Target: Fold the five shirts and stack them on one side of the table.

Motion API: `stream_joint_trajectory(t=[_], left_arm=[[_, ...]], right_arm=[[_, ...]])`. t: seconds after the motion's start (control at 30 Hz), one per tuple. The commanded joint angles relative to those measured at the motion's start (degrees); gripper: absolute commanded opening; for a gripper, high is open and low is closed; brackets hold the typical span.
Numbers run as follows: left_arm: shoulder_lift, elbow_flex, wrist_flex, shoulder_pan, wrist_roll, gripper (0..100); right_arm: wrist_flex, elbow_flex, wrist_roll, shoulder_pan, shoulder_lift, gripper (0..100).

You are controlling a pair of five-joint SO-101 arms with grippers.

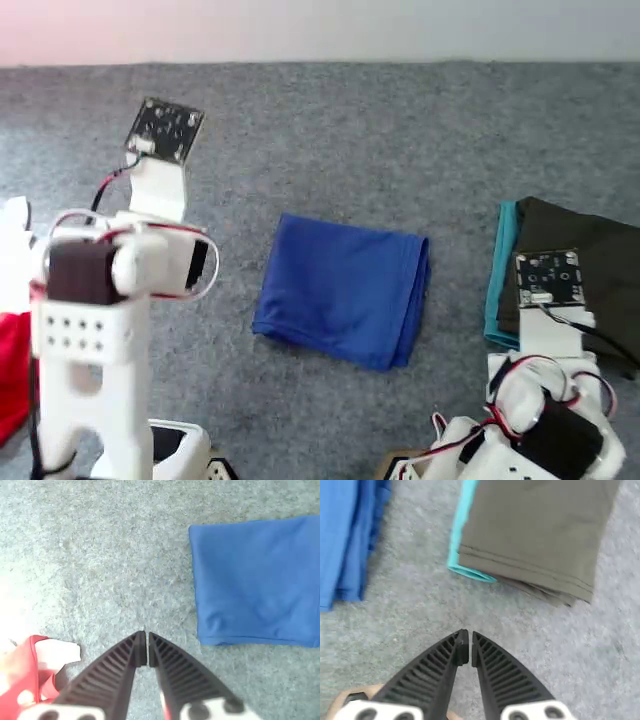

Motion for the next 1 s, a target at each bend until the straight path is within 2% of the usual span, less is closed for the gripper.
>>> stream_joint_trajectory(t=[0.0, 0.2, 0.4, 0.57, 0.73, 0.97], left_arm=[[-4.66, 1.98, 0.62, 0.53, 1.41, 1], [-10.99, 2.51, 0.70, -2.81, 3.16, 1], [-17.58, 4.79, 0.70, -8.35, 2.64, 2], [-23.65, 9.89, -0.18, -15.30, -5.19, 2], [-26.99, 13.14, -4.31, -23.91, -13.80, 2], [-27.16, 19.56, -10.46, -33.14, -15.65, 2]], right_arm=[[-0.04, -0.18, -3.25, -7.96, 1.98, 3.9], [-4.44, -2.55, -13.54, -24.13, 18.07, 3.9], [-12.00, -14.59, -21.89, -36.00, 35.30, 8.0], [-17.45, -19.87, -25.58, -37.58, 47.08, 21.7], [-24.75, -23.21, -25.93, -37.76, 56.66, 22.3], [-35.47, -25.49, -25.85, -37.49, 68.35, 22.3]])
